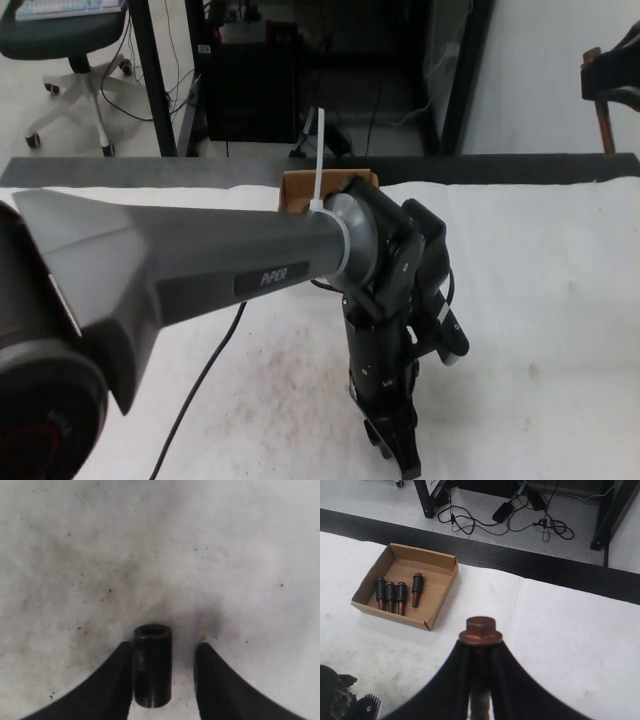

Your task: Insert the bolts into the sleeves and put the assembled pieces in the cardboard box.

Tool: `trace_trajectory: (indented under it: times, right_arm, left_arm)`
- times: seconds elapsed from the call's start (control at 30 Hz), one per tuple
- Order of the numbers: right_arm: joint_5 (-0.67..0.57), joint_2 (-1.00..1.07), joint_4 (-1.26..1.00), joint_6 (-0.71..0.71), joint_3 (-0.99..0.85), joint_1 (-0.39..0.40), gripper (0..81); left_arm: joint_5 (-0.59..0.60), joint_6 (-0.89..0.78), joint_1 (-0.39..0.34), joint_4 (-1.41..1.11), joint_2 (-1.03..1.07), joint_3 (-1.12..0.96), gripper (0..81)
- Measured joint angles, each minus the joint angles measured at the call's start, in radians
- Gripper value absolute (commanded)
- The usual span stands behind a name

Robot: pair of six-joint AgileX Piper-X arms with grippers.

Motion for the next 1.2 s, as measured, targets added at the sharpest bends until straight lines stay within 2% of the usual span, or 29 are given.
trace_trajectory:
  times: [0.5, 0.53, 0.57, 0.67, 0.7, 1.2]
  right_arm:
    - [0.0, 0.0, 0.0, 0.0, 0.0, 0.0, 0.8]
    - [0.0, 0.0, 0.0, 0.0, 0.0, 0.0, 0.8]
    - [0.0, 0.0, 0.0, 0.0, 0.0, 0.0, 0.8]
    - [0.0, 0.0, 0.0, 0.0, 0.0, 0.0, 0.8]
    - [0.0, 0.0, 0.0, 0.0, 0.0, 0.0, 0.8]
    - [0.0, 0.0, 0.0, 0.0, 0.0, 0.0, 0.8]
  left_arm:
    - [0.0, 0.0, 0.025, -0.005, 0.003, 0.0, 36.4]
    - [0.0, 0.0, 0.029, -0.005, 0.003, 0.0, 34.0]
    - [0.0, 0.0, 0.033, -0.005, 0.003, 0.0, 28.1]
    - [0.0, 0.0, 0.04, -0.006, 0.003, 0.0, 1.7]
    - [0.0, 0.0, 0.042, -0.006, 0.003, 0.0, 0.5]
    - [0.0, -0.032, 0.047, -0.006, 0.003, -0.005, 0.4]
